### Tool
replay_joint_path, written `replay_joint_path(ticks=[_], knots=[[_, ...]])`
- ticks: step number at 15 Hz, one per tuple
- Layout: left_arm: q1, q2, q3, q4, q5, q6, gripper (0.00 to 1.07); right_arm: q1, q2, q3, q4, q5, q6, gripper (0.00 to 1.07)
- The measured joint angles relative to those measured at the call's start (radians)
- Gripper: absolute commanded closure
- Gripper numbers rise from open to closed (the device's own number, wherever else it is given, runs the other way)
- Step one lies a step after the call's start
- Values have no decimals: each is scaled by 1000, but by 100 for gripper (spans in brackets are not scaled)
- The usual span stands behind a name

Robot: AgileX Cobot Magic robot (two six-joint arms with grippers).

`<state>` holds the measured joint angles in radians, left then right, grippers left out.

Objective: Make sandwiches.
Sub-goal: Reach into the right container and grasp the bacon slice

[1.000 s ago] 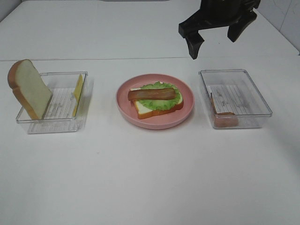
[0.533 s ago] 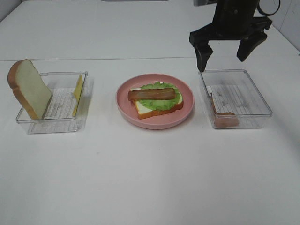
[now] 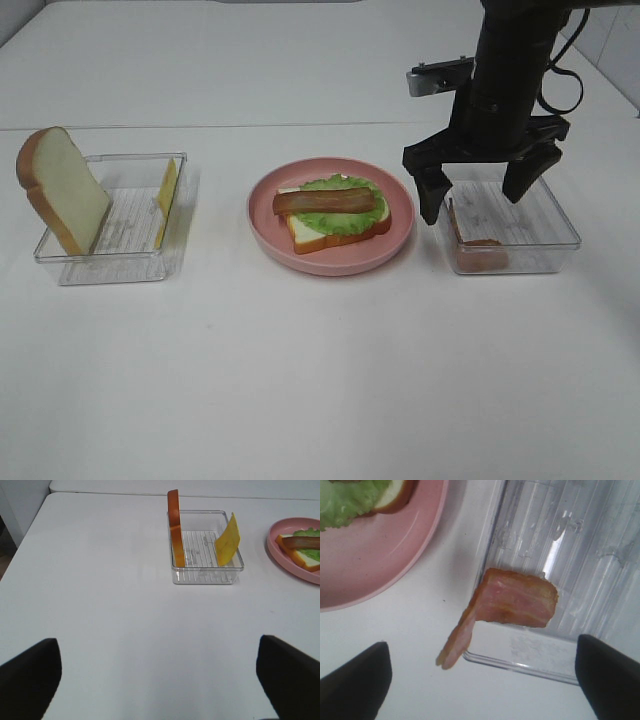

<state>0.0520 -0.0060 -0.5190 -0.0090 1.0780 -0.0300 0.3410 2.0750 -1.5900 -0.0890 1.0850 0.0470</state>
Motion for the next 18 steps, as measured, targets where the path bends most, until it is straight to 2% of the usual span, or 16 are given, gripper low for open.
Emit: replay_joint_path(ticks=[6,9,10,11,13,14,16,18], knots=[[0,0,0,0,0,0,6,0,69,0,7,-35,4,11],[0,0,0,0,0,0,6,0,68,0,6,-37,8,17],[0,0,0,0,0,0,6,0,68,0,6,-37,8,24],[0,0,0,0,0,0,6,0,68,0,5,-38,8,46],[0,0,0,0,0,0,6,0,68,0,5,-39,8,79],[0,0,0,0,0,0,6,0,68,0,5,-42,8,84],[0,0,0,0,0,0,6,0,68,0,5,-57,8,107],[0,0,0,0,0,0,6,0,68,0,4,-59,8,107]])
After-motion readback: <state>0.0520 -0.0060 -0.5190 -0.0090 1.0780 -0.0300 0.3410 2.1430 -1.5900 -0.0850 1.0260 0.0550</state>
